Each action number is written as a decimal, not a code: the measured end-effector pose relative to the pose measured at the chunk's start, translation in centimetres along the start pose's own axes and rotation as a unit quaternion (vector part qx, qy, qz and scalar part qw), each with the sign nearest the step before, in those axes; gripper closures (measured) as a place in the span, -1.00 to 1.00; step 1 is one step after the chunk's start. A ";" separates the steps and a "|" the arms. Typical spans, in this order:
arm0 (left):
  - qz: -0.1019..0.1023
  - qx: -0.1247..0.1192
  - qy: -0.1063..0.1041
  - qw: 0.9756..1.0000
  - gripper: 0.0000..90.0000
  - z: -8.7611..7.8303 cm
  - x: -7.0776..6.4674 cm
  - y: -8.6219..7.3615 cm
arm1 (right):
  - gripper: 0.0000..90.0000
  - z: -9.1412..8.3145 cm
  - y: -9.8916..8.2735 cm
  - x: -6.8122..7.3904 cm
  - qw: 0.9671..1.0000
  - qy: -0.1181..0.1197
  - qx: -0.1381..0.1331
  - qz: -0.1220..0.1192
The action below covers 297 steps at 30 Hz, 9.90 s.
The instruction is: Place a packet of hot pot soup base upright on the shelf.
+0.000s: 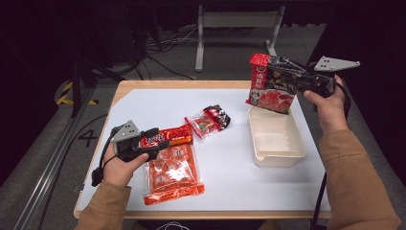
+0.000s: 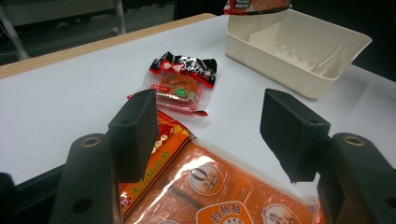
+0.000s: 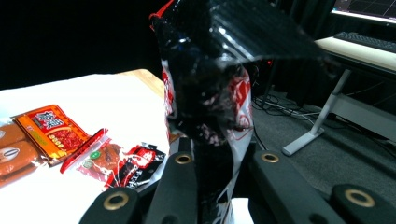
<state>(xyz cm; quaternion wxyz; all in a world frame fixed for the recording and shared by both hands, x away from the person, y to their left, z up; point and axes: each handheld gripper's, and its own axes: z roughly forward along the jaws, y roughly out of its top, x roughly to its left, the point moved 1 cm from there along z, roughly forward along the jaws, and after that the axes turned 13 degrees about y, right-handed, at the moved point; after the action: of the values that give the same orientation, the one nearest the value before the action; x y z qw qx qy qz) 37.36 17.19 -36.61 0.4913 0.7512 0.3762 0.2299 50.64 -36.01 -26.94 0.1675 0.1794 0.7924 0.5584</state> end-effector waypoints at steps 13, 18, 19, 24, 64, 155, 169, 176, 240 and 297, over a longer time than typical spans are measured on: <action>-0.005 0.002 -0.006 1.000 -0.15 0.2 0.0 -0.2 | 0.86 0.4 -1.3 -0.3 1.000 0.011 0.006 0.003; -0.007 0.002 -0.005 1.000 -0.15 0.2 0.1 -0.2 | 0.86 0.6 -1.7 -0.4 1.000 0.007 0.018 -0.002; -0.009 0.003 -0.005 1.000 -0.15 0.2 0.1 -0.2 | 0.86 0.6 -2.0 -0.5 1.000 0.006 0.017 0.001; -0.013 0.002 -0.008 1.000 -0.15 0.1 0.2 -0.3 | 0.85 0.8 -2.0 -0.6 1.000 0.003 0.016 -0.006; -0.015 0.004 -0.008 1.000 -0.16 0.4 0.4 -0.4 | 0.81 2.0 -6.9 -0.6 0.997 -0.003 0.041 0.071; -0.012 0.019 0.029 0.999 -0.59 -1.7 4.8 -0.4 | -0.29 0.5 -0.3 14.7 0.998 -0.006 -0.022 0.058; -0.015 0.036 0.045 0.998 -0.66 -2.0 6.6 -0.9 | -0.29 0.6 -1.9 16.0 0.998 0.016 -0.017 0.063; -0.028 0.049 0.050 0.997 -0.67 -1.3 7.4 -1.6 | -0.29 0.7 -2.8 16.7 0.998 0.025 -0.011 0.064; -0.126 0.190 0.039 0.973 -0.49 5.0 9.1 -7.4 | -0.35 1.4 -4.1 18.0 0.999 0.024 -0.001 0.039; -0.185 0.213 0.060 0.957 -0.24 4.4 9.2 -7.3 | -0.35 2.0 -4.6 18.2 0.999 0.030 0.015 0.033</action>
<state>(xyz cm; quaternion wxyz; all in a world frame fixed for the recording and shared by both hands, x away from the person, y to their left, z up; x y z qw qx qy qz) 43.66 23.69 -45.31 0.3298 0.7407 0.5777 0.0945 35.14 -27.23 -33.10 0.1221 0.1907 0.7990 0.5570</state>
